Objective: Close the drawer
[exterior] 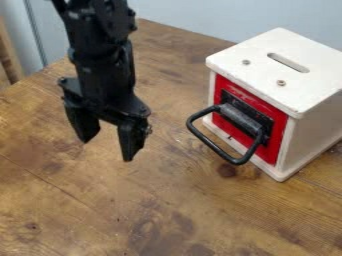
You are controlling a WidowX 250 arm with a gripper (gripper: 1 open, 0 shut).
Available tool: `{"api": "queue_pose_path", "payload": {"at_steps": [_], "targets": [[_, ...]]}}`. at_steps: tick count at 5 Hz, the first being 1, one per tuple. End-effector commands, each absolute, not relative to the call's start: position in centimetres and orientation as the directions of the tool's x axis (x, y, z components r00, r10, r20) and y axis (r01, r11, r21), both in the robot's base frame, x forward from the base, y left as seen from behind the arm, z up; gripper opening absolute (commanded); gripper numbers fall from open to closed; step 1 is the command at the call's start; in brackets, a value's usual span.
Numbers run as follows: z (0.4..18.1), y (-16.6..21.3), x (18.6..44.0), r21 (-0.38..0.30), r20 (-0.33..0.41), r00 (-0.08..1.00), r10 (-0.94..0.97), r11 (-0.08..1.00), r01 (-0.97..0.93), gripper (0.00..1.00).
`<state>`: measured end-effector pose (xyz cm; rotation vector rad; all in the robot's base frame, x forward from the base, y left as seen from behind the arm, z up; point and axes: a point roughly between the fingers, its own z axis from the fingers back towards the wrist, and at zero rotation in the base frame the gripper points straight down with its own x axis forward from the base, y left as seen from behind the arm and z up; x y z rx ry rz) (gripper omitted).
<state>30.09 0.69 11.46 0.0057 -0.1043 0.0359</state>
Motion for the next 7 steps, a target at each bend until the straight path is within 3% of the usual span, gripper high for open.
{"api": "queue_pose_path", "payload": {"at_steps": [1, 5, 7], "targets": [[14.5, 1.4, 31.1, -0.002, 0.175, 0.982, 0.069, 0.998, -0.07, 1.0], [16.0, 0.5, 30.4, -0.003, 0.189, 0.982, 0.015, 1.0, -0.015, 1.0], [15.5, 0.2, 30.4, -0.001, 0.166, 0.986, 0.0, 1.0, 0.0, 1.0]]}}
